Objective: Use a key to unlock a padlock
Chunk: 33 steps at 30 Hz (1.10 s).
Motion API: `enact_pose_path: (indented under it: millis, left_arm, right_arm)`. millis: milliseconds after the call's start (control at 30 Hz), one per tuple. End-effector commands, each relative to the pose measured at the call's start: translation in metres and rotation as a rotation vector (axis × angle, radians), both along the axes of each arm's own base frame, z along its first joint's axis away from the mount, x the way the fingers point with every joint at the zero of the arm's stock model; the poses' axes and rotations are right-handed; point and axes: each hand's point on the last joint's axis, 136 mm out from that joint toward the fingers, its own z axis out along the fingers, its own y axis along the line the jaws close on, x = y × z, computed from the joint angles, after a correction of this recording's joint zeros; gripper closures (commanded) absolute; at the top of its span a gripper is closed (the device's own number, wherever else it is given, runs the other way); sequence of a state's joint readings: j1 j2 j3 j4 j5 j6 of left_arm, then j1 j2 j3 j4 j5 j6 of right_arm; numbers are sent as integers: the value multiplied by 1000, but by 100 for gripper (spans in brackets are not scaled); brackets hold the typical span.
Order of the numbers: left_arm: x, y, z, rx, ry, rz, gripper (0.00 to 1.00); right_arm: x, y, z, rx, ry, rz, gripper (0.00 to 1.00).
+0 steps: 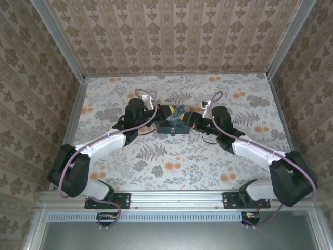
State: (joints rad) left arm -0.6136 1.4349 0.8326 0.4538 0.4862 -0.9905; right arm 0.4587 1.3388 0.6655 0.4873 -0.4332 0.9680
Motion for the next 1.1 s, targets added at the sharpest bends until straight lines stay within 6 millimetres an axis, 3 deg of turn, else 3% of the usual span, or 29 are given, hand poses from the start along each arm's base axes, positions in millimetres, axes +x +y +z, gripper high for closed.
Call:
enact_pose_path:
  millis: [0, 167, 200, 667, 1067]
  left_arm:
    - [-3, -2, 22, -26, -112, -32, 100]
    - [-3, -4, 28, -91, -117, -7, 100]
    - [-3, -5, 29, -104, -116, 0, 100]
    - [4, -13, 21, -248, -26, 48, 100]
    - [10, -13, 23, -274, -9, 73, 100]
  right_arm:
    - [4, 8, 48, 205, -109, 18, 47]
    - [5, 9, 65, 270, -152, 24, 50]
    - [9, 12, 57, 268, -133, 25, 50]
    - [12, 21, 56, 313, -139, 40, 63]
    - [9, 27, 42, 308, -116, 53, 64]
